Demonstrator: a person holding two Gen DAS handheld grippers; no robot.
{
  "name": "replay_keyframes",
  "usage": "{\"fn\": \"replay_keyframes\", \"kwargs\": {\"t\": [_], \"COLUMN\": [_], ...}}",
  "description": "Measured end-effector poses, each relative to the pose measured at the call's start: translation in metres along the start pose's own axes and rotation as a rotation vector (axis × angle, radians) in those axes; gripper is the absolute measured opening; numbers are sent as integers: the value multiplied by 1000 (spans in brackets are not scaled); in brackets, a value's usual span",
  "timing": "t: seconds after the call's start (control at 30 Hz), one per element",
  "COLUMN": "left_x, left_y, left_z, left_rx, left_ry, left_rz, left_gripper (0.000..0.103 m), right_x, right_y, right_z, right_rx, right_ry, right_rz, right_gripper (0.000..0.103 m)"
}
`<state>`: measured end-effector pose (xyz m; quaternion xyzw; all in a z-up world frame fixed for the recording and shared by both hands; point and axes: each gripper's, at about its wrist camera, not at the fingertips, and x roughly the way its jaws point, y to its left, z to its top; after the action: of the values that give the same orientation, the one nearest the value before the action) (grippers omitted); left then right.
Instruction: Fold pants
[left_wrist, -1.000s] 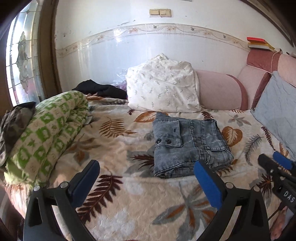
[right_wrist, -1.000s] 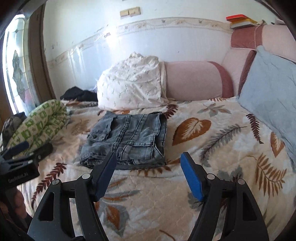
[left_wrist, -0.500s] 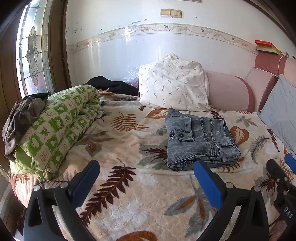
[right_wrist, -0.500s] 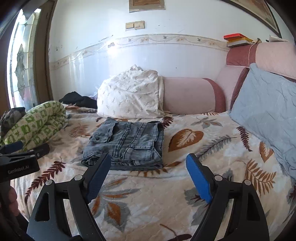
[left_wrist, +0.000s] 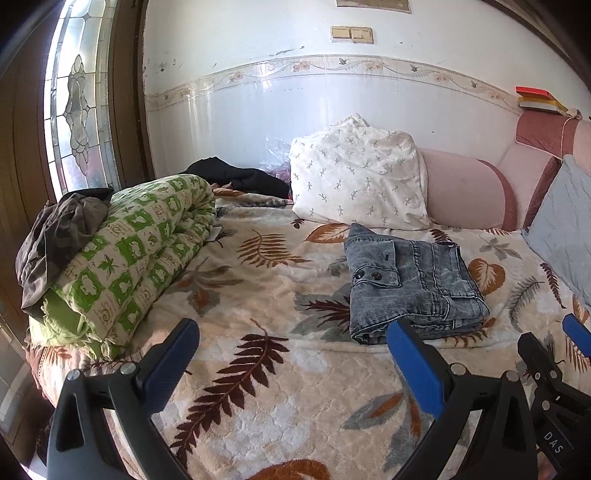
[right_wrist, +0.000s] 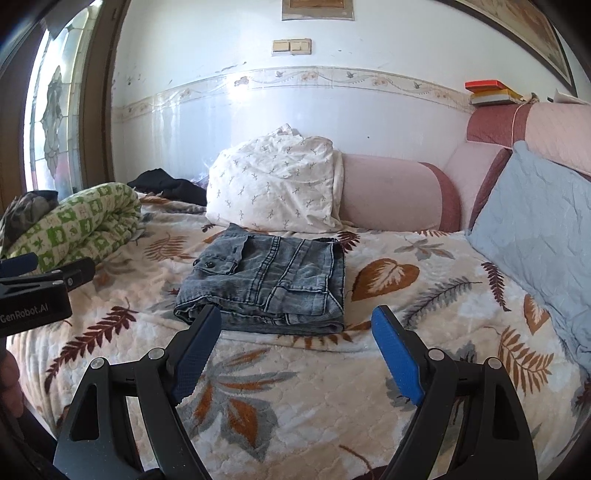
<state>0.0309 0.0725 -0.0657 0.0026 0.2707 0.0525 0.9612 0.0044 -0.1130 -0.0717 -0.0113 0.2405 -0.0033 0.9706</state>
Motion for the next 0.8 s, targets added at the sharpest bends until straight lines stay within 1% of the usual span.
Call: {"fn": "replay_keyframes", "kwargs": {"t": [0.37,0.8], "left_x": [-3,-2], "left_y": [-5,-14], "left_z": [-1,-5], "left_rx": [5,15], "left_ry": [-5,17], "left_rz": [-9,-23], "left_gripper": [103,103], "right_x": [-3,-5], "right_y": [-6,-17], "right_z": [-1,-4], "right_rx": [12,13], "right_ry": [-2,10], "right_rz": [-16,-43], "right_gripper": [84,84]}}
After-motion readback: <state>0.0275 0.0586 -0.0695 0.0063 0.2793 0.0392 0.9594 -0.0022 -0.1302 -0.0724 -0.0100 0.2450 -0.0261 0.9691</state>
